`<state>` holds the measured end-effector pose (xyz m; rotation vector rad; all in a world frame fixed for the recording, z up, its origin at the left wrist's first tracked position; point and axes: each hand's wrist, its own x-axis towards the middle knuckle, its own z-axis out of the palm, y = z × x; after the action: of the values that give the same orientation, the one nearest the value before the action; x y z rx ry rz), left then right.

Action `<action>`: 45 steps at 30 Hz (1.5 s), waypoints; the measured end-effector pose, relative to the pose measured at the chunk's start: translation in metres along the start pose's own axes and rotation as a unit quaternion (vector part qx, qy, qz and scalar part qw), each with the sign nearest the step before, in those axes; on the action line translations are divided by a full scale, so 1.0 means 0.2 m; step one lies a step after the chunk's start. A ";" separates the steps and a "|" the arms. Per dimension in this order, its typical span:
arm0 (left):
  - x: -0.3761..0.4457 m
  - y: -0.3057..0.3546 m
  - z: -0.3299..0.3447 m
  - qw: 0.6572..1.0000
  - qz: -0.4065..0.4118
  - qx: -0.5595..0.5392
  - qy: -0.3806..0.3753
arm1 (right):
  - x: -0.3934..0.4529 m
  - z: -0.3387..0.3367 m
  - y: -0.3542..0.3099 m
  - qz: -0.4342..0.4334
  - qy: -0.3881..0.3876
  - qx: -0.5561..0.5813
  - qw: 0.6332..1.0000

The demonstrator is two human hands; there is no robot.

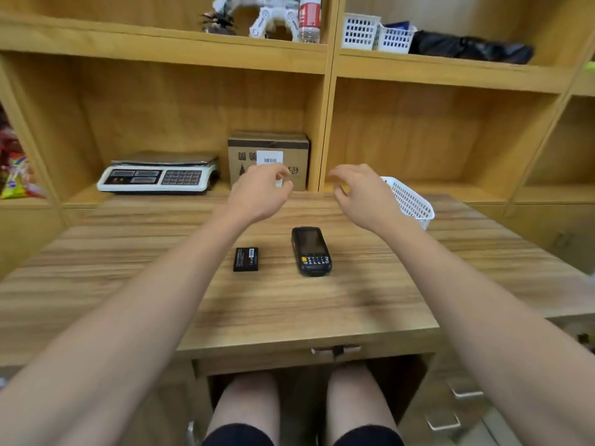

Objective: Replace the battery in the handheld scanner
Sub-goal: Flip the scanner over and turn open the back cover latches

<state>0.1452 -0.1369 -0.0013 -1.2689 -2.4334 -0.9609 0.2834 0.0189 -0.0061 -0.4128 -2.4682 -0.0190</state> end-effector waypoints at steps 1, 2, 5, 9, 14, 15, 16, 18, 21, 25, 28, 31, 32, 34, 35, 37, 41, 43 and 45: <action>-0.01 0.00 0.00 1.000 -0.001 -0.002 0.000 | 0.00 0.00 0.00 0.003 -0.004 0.004 1.000; -0.01 -0.01 0.01 1.000 -0.004 -0.003 -0.001 | -0.01 0.00 0.00 0.005 -0.008 0.007 1.000; -0.02 -0.02 0.03 1.000 -0.020 -0.009 -0.004 | -0.01 0.04 0.02 0.014 -0.020 0.022 0.999; -0.02 -0.06 0.10 0.999 -0.036 -0.026 -0.015 | -0.03 0.13 0.02 0.034 -0.050 0.032 0.998; -0.01 -0.15 0.28 0.998 -0.029 -0.007 -0.061 | -0.08 0.30 0.06 0.074 -0.100 0.067 0.990; -0.01 -0.17 0.32 0.997 -0.031 -0.002 -0.070 | -0.09 0.34 0.08 0.082 -0.109 0.072 0.988; 0.00 -0.20 0.35 0.996 -0.036 0.000 -0.077 | -0.10 0.38 0.09 0.088 -0.113 0.082 0.986; 0.00 -0.25 0.40 0.995 -0.046 0.001 -0.094 | -0.12 0.45 0.12 0.107 -0.125 0.116 0.980; 0.00 -0.30 0.47 0.992 -0.050 -0.008 -0.115 | -0.14 0.53 0.16 0.140 -0.143 0.159 0.967; -0.03 -0.35 0.54 0.989 -0.052 -0.027 -0.135 | -0.20 0.61 0.19 0.158 -0.149 0.205 0.954; -0.06 -0.36 0.59 0.988 -0.050 -0.038 -0.139 | -0.22 0.63 0.20 0.162 -0.131 0.239 0.948; -0.09 -0.34 0.61 0.991 -0.038 -0.041 -0.119 | -0.24 0.66 0.22 0.163 -0.121 0.242 0.949; -0.09 -0.34 0.62 0.992 -0.032 -0.036 -0.113 | -0.24 0.66 0.22 0.159 -0.118 0.236 0.951; -0.10 -0.35 0.62 0.993 -0.026 -0.031 -0.109 | -0.25 0.66 0.21 0.149 -0.113 0.228 0.956; -0.10 -0.35 0.62 0.993 -0.027 -0.034 -0.109 | -0.25 0.66 0.21 0.145 -0.109 0.223 0.958; -0.10 -0.36 0.62 0.993 -0.028 -0.039 -0.109 | -0.25 0.66 0.22 0.140 -0.110 0.207 0.962; -0.12 -0.34 0.61 0.993 -0.009 -0.014 -0.117 | -0.26 0.69 0.25 0.140 -0.123 0.192 0.963; -0.13 -0.33 0.61 0.992 -0.002 0.005 -0.122 | -0.25 0.71 0.25 0.140 -0.127 0.189 0.964; -0.14 -0.33 0.61 0.992 0.006 0.027 -0.127 | -0.25 0.72 0.24 0.145 -0.131 0.189 0.962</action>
<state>0.1204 -0.1026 -0.1357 -1.4641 -2.6166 -0.7657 0.2513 0.0671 -0.1562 -0.6340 -2.5609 0.6565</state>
